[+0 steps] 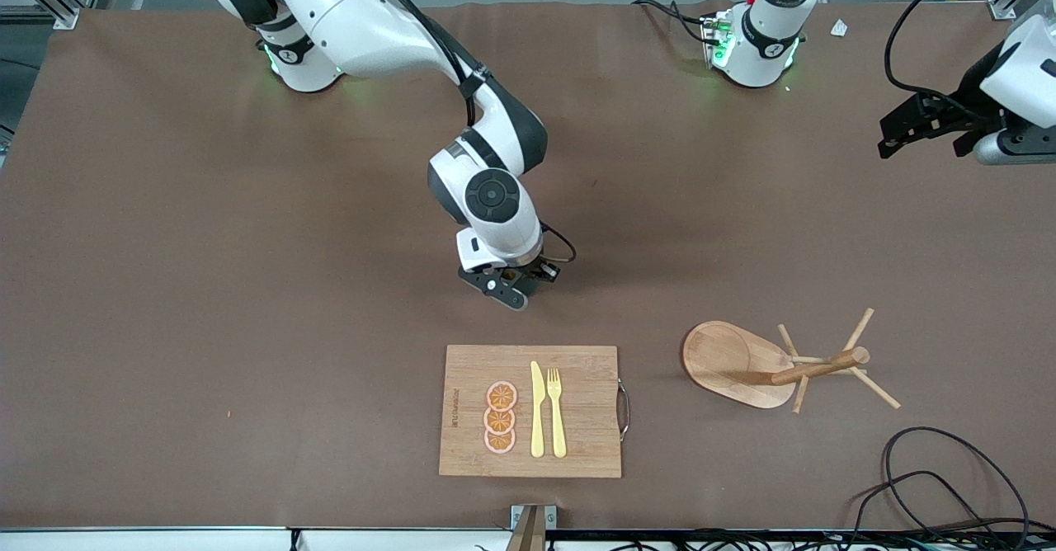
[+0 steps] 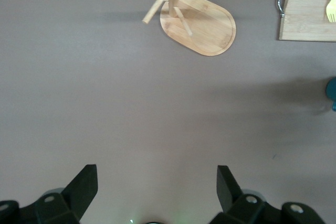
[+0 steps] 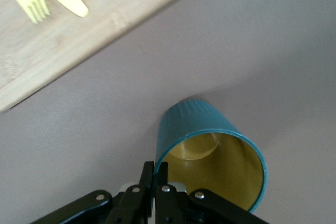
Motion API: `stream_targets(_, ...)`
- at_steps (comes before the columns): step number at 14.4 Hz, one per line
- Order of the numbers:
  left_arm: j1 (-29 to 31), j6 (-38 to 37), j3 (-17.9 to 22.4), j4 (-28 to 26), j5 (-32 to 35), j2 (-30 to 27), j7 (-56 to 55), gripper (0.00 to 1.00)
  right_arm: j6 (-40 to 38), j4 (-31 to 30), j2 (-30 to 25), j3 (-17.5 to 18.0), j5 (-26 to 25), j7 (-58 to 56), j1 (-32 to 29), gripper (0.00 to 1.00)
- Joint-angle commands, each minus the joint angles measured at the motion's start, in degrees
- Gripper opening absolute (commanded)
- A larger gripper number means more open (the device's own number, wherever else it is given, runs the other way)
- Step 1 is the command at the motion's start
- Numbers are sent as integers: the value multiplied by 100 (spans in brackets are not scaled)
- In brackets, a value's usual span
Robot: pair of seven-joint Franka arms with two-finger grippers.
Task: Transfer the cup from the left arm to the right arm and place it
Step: 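Close the right gripper on the teal mug rim, then carry the teal mug with the right gripper beside the right arm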
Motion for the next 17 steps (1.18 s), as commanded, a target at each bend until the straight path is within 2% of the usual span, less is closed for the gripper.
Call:
stream_targets(1,-53,-5,-88,-30,-50,-74,116,100,-373,-10,-273,4,32,-1164,-441,0)
stream_targets(6,-70,-102,-132,-13,3,-57,169,100,-1585,-45,-853,13,42,-4026,-1689,0)
stream_targets(9,-26,-102,-115,-13,3,-57,178,100,-1851,-71,-915,4,-46,-5549,-2427,0)
stream_targets(12,-26,-102,-88,22,3,-48,178,100,-1834,-255,-915,4,-519,-6771,-3034,0)
stream_targets(14,-26,-102,-79,66,3,-13,160,100,-1790,-378,-907,4,-652,-7388,-3386,0)
stream_targets(16,-35,-102,-97,84,11,-4,160,100,-1301,-859,-1029,13,-1038,-7854,-3659,0)
stream_targets(17,-35,-102,-114,84,11,-4,160,100,-941,-1193,-1143,13,-1057,-8117,-3799,0)
